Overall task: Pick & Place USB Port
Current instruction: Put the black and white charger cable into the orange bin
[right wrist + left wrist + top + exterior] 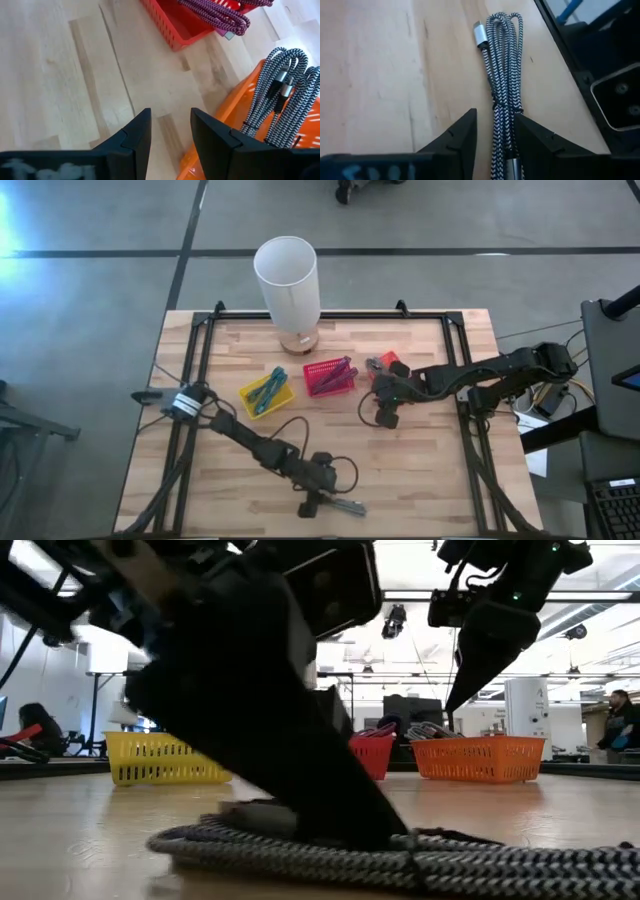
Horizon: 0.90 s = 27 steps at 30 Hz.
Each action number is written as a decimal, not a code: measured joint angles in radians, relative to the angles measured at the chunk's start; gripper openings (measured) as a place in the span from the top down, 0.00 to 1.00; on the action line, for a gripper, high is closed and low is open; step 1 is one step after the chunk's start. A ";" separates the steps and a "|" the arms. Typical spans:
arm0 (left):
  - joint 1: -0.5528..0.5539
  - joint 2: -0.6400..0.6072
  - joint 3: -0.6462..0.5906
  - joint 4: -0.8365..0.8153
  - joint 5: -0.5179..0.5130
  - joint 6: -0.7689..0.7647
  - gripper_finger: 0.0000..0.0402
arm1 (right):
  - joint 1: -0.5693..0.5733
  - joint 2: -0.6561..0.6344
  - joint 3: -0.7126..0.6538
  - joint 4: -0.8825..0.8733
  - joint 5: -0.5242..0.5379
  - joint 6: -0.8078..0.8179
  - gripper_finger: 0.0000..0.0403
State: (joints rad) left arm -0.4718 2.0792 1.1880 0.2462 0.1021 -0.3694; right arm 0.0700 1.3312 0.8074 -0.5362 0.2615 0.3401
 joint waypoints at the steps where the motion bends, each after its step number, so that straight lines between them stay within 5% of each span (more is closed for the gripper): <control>1: -0.003 0.000 -0.004 -0.001 0.001 0.000 0.67 | 0.000 0.000 0.000 0.000 0.000 0.000 0.67; 8: -0.011 -0.005 -0.026 -0.052 -0.005 0.052 0.71 | 0.000 0.000 0.000 0.000 0.000 -0.003 0.66; 16: -0.011 -0.007 -0.023 -0.073 -0.027 0.064 0.97 | 0.000 0.000 0.002 0.001 0.002 -0.003 0.67; 27: 0.012 -0.138 -0.030 -0.175 -0.293 0.132 0.98 | 0.015 -0.039 0.024 -0.006 -0.006 -0.019 0.66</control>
State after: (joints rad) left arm -0.4596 1.9410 1.1580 0.0710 -0.1905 -0.2370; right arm 0.0847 1.2918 0.8311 -0.5425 0.2556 0.3213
